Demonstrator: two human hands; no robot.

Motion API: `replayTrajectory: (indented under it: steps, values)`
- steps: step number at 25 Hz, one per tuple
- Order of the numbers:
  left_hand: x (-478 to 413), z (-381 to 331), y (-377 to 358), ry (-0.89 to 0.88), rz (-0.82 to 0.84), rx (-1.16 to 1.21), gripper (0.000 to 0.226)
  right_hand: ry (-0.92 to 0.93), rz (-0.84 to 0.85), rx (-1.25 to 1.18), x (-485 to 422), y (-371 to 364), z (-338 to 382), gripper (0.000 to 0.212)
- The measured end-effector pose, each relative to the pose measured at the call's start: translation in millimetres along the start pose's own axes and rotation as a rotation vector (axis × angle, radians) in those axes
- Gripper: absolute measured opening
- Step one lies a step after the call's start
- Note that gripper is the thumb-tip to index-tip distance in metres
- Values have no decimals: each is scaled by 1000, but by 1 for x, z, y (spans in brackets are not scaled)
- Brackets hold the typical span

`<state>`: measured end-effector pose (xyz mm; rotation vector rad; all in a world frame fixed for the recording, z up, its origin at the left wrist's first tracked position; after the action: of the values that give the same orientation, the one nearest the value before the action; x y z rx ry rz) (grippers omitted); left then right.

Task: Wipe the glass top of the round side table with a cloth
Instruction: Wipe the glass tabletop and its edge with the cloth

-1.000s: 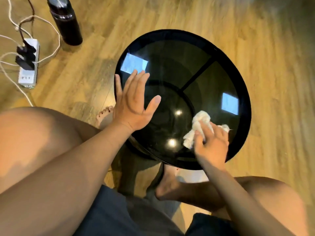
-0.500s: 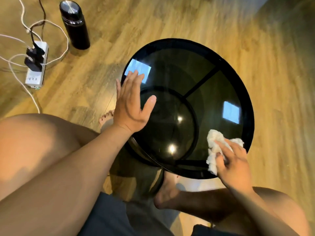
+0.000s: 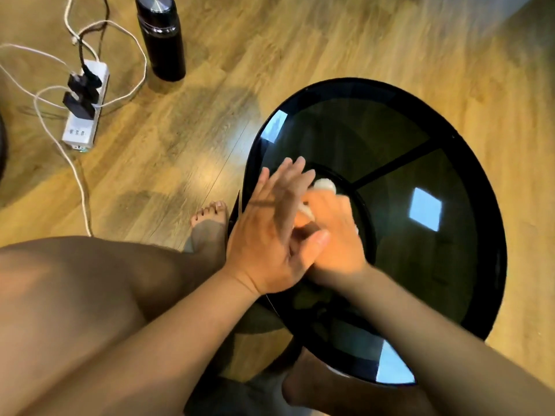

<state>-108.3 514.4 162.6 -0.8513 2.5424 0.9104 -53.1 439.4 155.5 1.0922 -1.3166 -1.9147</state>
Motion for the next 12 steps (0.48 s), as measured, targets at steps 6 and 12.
replayTrajectory:
  steps: [6, 12]
  values:
    - [2, 1, -4, 4, 32, -66, 70, -307, -233, 127, -125, -4, -148, 36]
    - [-7, 3, -5, 23, -37, -59, 70, -536, -254, 188, -160, -11, -166, 44]
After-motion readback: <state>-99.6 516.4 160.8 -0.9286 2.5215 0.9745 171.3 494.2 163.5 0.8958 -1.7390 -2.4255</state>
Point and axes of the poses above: each hand's wrist, its own x-axis away from the middle knuckle, its own y-axis out of the back of the hand, z = x × y, the point moved 6 cm from there along -x, towards the middle knuckle, and after that the axes turned 14 degrees about -z, right-handed, at the moved point
